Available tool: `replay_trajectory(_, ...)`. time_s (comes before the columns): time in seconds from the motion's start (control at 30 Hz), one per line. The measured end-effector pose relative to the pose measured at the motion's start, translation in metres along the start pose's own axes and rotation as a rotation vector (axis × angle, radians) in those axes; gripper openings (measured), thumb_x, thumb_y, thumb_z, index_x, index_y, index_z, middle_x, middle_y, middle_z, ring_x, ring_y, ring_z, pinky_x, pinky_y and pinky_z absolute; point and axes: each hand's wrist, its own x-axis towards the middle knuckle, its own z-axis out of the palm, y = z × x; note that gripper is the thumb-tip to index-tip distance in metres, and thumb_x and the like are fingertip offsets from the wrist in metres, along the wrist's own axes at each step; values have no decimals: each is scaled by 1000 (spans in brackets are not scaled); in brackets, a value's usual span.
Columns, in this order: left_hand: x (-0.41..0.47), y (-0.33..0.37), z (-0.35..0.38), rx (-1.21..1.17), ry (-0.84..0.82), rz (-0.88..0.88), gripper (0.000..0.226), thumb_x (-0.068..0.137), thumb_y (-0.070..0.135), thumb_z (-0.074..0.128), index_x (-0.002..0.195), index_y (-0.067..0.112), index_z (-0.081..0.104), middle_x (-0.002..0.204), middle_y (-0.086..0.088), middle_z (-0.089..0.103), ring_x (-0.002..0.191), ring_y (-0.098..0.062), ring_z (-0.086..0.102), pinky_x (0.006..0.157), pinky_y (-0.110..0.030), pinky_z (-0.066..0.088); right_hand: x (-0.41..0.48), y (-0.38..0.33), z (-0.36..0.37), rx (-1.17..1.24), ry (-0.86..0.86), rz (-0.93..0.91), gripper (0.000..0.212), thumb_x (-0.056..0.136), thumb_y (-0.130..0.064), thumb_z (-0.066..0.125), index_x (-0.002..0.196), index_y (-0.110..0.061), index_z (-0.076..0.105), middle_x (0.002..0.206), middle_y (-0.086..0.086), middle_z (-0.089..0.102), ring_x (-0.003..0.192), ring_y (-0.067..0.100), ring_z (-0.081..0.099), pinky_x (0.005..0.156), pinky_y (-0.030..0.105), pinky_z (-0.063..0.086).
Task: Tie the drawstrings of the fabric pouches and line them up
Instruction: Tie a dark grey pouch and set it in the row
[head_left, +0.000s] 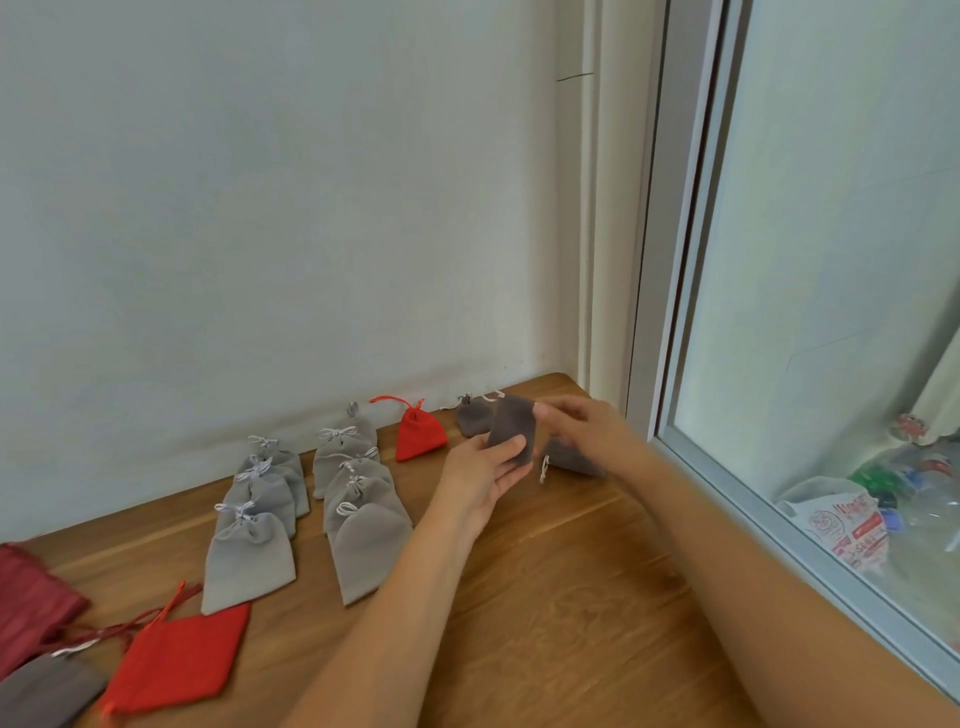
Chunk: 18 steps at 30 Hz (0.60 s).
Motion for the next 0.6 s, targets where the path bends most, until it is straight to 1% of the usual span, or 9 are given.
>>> replay_trajectory(0.1,1,-8,1,140,8,2,18,88,-1,63,104,6,58,102,-12,69,87,-19,70,74,-27,57,0,13,6,-21,47,-89,23,95,-28,58,114,-23,70,102,-13,72,93,-3,63,85,17,46)
replay_trajectory(0.17,4,-11,0,222,41,-9,21,86,1,67,105,7,58,107,-14,68,90,-20,69,72,-27,57,0,21,5,-69,42,-42,20,94,-27,59,110,-23,72,93,-14,71,83,-6,62,77,14,43)
replay_trajectory(0.23,7,-14,0,297,82,25,24,85,8,69,107,11,60,110,-11,67,96,-20,67,78,-30,57,1,26,3,-104,10,0,18,94,-29,59,107,-24,72,90,-16,69,82,-6,61,74,13,41)
replay_trajectory(0.3,8,-15,2,400,113,141,14,87,21,69,100,22,64,103,-2,69,97,-15,64,83,-30,53,2,27,4,-124,-10,3,16,94,-30,60,104,-26,72,90,-13,69,85,-1,61,75,16,42)
replay_trajectory(0.33,6,-13,4,445,118,211,4,88,26,67,92,26,67,97,2,69,94,-12,62,80,-27,50,2,27,5,-131,-21,0,14,93,-30,60,100,-28,72,88,-12,69,84,1,62,75,17,43)
replay_trajectory(0.37,5,-11,5,476,124,272,6,90,29,65,85,28,69,90,3,68,88,-11,61,76,-26,46,1,27,6,-131,-30,-6,11,93,-30,61,96,-30,72,86,-12,70,82,2,62,74,17,43)
replay_trajectory(0.43,6,-10,6,482,156,313,16,92,30,62,78,30,71,84,4,66,81,-10,58,71,-26,43,1,26,7,-102,-37,-24,12,93,-28,62,87,-34,71,82,-11,70,78,2,62,73,16,43)
replay_trajectory(0.53,11,-10,5,360,194,243,19,96,31,55,87,30,72,94,5,69,91,-13,61,79,-29,48,-1,29,7,-56,-30,-37,17,94,-21,59,97,-33,72,85,-11,72,81,-2,63,73,7,44)
replay_trajectory(0.6,13,-10,3,246,200,204,24,98,30,51,91,25,72,94,3,72,94,-16,63,83,-32,49,-3,31,6,-28,5,-33,18,95,-21,58,91,-31,72,85,-7,73,82,-1,64,73,4,42)
